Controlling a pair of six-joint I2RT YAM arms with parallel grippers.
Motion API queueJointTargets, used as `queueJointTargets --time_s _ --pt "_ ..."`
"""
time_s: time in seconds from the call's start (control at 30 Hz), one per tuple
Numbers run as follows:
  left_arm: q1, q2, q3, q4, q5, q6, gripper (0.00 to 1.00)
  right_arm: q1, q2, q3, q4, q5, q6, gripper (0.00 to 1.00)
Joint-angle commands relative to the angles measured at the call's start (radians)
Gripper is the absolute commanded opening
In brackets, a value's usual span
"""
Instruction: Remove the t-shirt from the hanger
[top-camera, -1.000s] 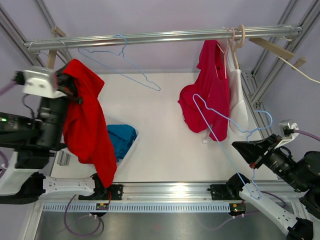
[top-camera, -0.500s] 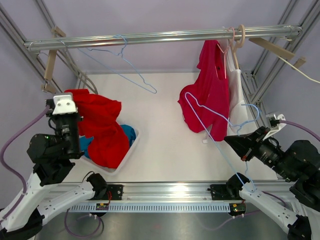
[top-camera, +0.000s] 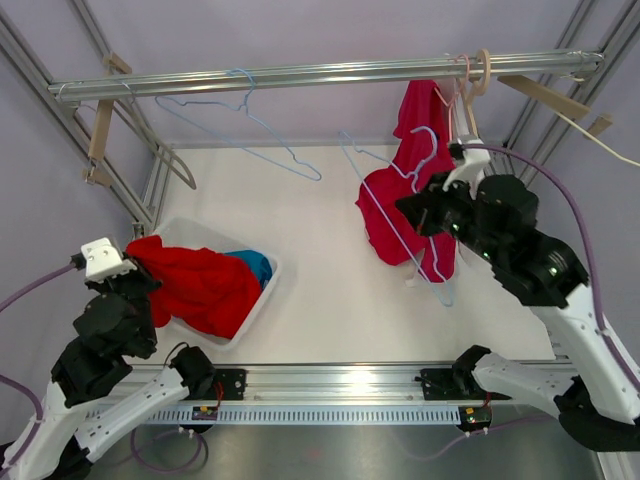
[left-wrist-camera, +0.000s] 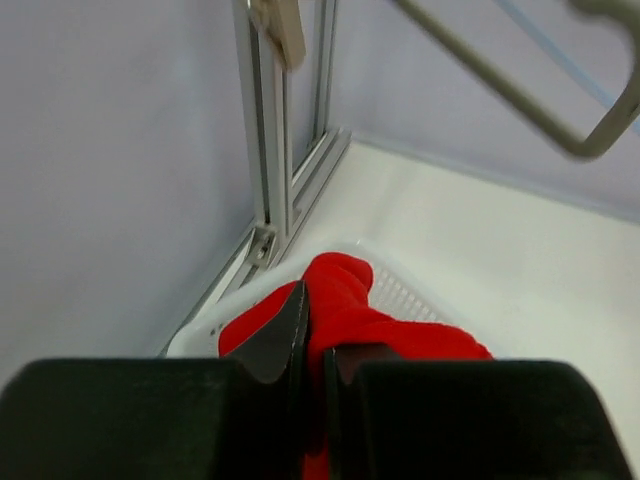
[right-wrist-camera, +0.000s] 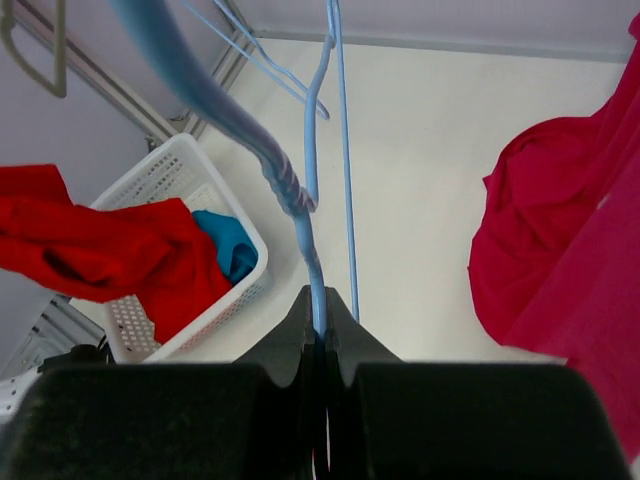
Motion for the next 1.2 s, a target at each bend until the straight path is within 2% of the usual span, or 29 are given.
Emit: queueJointTargets --time_s 0.0,0.2,0.27,0.33,0.47,0.6,0.73,0.97,1.17 --pt "0.001 0.031 -0.028 -0.218 -0.069 -0.320 0.20 0.032 0.106 0.125 0.100 0.083 -0.059 0.00" --pt "0.002 0.105 0.020 -0.334 -0.003 -0.480 0.52 0.090 0.319 0.315 0.098 0.168 -0.125 0.00" --pt "0.004 0.116 0.021 -0.348 0.010 -0.512 0.59 0.102 0.400 0.401 0.085 0.183 -0.145 0.00" --pt "0.004 0.119 0.020 -0.363 0.002 -0.531 0.61 0.104 0.454 0.457 0.078 0.190 -0.159 0.00" --pt "0.028 0.166 -0.006 -0.411 -0.007 -0.583 0.72 0.107 0.606 0.579 0.051 0.190 -0.179 0.00" --pt "0.074 0.189 -0.011 -0.405 -0.007 -0.587 0.99 0.107 0.706 0.691 0.043 0.188 -0.194 0.00" --pt "0.084 0.156 -0.007 -0.374 0.010 -0.580 0.99 0.107 0.804 0.811 0.010 0.202 -0.224 0.00" --pt "0.084 0.137 0.070 -0.297 0.192 -0.529 0.99 0.108 0.953 0.978 -0.043 0.191 -0.267 0.00" --pt "0.084 0.178 0.086 -0.291 0.186 -0.515 0.99 0.107 1.051 1.058 -0.052 0.197 -0.286 0.00"
